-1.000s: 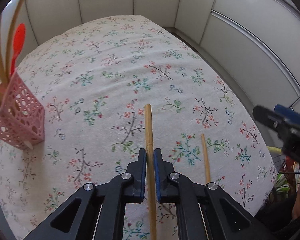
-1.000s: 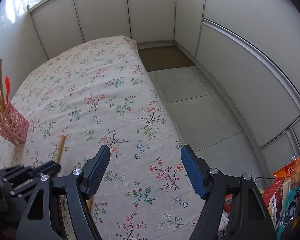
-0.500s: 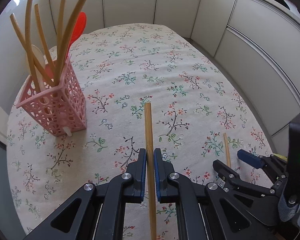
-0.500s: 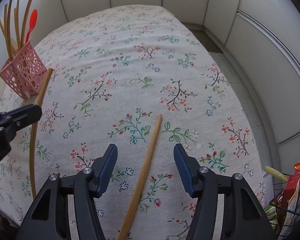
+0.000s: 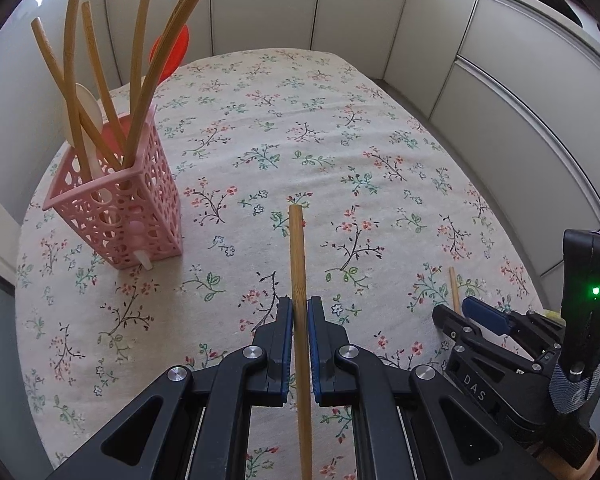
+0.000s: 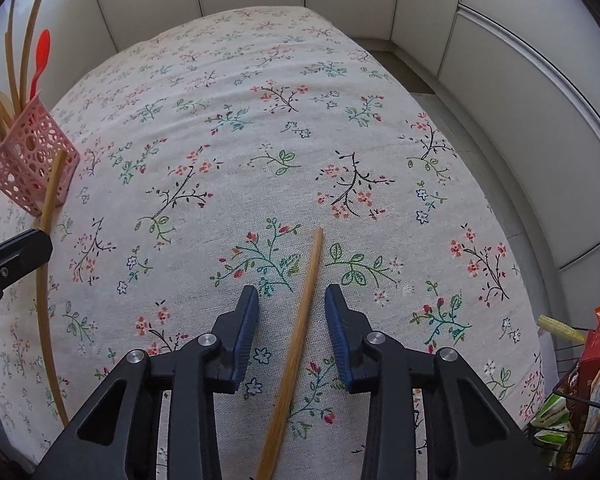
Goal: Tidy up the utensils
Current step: 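Grasp a chopstick with the left tool while the right tool grasps another, then lift both held chopsticks up over the pink holder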
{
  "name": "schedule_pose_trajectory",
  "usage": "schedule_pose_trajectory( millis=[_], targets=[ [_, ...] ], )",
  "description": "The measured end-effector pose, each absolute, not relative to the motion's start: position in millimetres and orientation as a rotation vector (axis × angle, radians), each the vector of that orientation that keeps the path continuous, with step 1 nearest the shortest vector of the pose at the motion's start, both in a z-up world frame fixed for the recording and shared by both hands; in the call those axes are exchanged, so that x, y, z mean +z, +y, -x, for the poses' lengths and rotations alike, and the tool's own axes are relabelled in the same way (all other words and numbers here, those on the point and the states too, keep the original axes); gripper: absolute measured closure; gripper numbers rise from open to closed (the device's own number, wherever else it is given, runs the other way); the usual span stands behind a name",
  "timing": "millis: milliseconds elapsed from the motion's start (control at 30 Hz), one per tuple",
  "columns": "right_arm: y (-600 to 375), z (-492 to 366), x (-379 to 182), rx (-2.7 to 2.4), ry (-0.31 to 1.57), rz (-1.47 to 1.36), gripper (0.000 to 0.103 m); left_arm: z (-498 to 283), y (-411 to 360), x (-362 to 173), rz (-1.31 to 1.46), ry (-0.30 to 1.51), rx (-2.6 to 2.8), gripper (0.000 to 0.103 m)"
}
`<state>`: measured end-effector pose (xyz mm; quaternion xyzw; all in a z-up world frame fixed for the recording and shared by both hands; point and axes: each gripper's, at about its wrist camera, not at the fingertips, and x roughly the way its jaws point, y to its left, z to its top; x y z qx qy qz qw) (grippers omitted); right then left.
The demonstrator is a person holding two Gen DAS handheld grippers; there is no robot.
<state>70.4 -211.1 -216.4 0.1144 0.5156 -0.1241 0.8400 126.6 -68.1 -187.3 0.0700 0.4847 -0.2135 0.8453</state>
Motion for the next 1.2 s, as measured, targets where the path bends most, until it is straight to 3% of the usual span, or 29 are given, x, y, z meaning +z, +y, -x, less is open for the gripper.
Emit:
schedule_pose_trajectory(
  millis=[333, 733, 867, 900, 1200],
  targets=[
    [-220, -70, -217, -0.279, 1.101, -0.259, 0.095, -125, -74, -186, -0.163, 1.013, -0.461, 0.096],
    [-228, -72, -214, -0.282, 1.11, -0.322, 0.097, -136, -67, -188, -0.125, 1.031, -0.472, 0.094],
    [-229, -73, -209, -0.272, 1.095, -0.324, 0.097, -145, -83, -203, -0.133, 1.078, -0.485, 0.07],
    [-229, -73, -208, -0.269, 1.091, -0.321, 0.097, -148, -88, -208, -0.146, 1.087, -0.476, 0.068],
    [-240, -72, -206, -0.25, 1.09, -0.342, 0.097, -172, -104, -236, -0.217, 1.128, -0.373, 0.07]
  ],
)
